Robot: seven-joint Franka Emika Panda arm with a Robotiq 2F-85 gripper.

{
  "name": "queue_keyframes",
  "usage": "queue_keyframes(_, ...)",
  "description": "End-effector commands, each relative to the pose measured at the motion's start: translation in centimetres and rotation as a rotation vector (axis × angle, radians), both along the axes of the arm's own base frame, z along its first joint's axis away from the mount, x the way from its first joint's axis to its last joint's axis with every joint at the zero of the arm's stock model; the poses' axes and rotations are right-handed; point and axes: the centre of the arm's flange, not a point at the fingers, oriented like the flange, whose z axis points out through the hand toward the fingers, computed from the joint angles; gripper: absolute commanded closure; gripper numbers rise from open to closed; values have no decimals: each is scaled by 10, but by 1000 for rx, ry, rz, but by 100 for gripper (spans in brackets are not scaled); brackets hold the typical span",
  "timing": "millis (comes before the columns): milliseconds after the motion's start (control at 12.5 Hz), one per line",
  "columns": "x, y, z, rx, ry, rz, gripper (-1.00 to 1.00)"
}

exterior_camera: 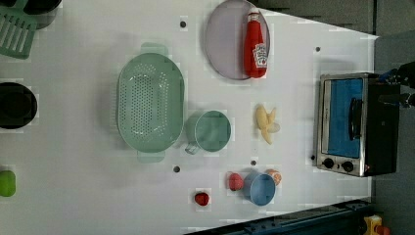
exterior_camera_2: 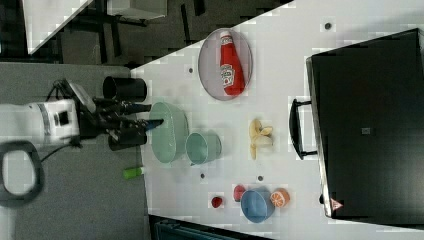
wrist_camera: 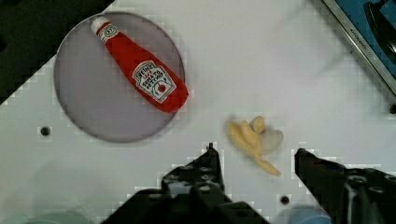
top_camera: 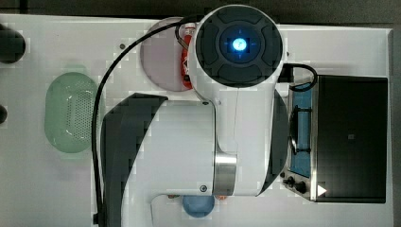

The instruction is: Pick Banana and place it in mug.

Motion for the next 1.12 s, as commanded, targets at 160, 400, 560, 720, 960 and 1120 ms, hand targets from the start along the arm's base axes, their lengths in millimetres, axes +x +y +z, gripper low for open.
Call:
queue_keyframes(160, -91, -13, 7, 0, 24, -103, -79)
queue_keyframes(400, -87, -9, -5, -3, 38, -26, -100)
queue_keyframes(560, -79, -9, -26, -3, 65, 121, -100)
queue_keyframes(720, -68, -9, -57, 0, 92, 267, -100)
queue_keyframes(960, -49, -9, -117, 11, 128, 442, -100)
queue_keyframes(1120, -37, -8, -158, 22, 151, 598, -100)
